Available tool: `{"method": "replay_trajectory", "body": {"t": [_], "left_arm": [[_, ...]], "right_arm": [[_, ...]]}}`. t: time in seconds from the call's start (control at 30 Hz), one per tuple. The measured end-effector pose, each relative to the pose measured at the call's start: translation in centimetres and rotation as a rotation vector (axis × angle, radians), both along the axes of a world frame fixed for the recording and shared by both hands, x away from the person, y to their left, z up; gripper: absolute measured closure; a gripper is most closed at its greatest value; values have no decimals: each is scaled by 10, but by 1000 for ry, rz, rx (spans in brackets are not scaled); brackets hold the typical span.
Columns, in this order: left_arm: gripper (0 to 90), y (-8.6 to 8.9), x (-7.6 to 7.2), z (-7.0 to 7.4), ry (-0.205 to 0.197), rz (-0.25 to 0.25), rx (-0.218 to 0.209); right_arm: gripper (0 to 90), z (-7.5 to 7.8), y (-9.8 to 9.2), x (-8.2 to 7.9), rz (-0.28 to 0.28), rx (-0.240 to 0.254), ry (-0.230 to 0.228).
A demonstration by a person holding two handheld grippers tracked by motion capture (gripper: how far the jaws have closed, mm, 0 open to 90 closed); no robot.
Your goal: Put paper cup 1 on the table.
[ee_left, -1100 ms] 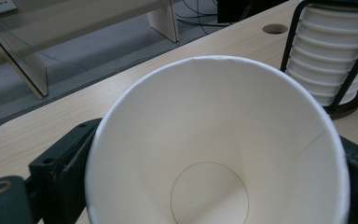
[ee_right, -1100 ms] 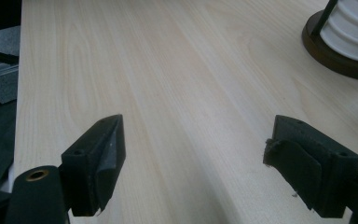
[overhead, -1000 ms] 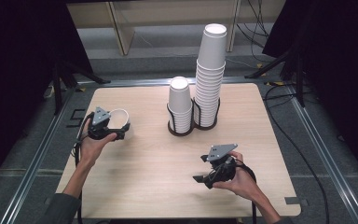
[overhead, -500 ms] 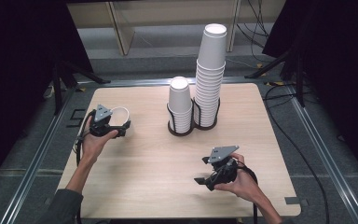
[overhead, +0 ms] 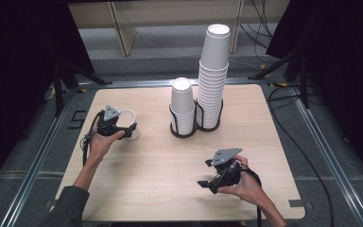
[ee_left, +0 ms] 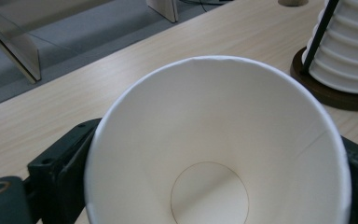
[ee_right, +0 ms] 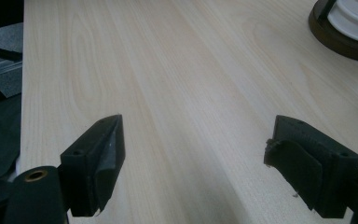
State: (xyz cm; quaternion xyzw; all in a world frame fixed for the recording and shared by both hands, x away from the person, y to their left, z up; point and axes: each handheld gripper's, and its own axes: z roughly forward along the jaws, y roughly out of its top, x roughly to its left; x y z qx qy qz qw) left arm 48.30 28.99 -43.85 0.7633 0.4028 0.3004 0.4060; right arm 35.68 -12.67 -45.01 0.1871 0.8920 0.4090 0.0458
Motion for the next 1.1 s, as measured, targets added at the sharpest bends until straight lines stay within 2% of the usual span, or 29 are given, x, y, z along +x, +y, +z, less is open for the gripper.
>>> {"method": "replay_trajectory", "body": {"t": [0.23,0.37,0.4,0.53,0.6,0.63,0.77,0.8,1.0,1.03,1.1], "left_arm": [[59,-1,4,-7,-8,6,-18],[46,-1,4,-10,-30,12,-44],[43,-1,4,-12,-39,15,-55],[52,3,4,-23,-31,-4,-88],[90,7,4,-29,-33,-18,-118],[99,9,4,-32,-47,-24,-142],[108,13,0,-35,-36,-29,-154],[110,13,1,-36,-44,-42,-157],[118,16,-5,-40,-54,-56,-150],[117,17,-5,-41,-70,-77,-161],[121,18,-7,-42,-63,-78,-153]], "right_arm": [[190,0,-1,0,-3,4,0],[191,0,-2,-1,-3,3,-1],[192,0,-2,-1,-3,4,-1],[192,0,-2,-2,-3,3,0],[192,1,-2,-2,-3,2,-10],[192,0,-2,-2,-4,4,-10],[192,1,-2,-2,-1,1,-9],[192,0,-2,-2,-1,3,2],[192,0,-2,-2,4,2,-1],[192,0,-1,-2,4,1,1],[192,0,-1,-2,5,-1,4]]}}
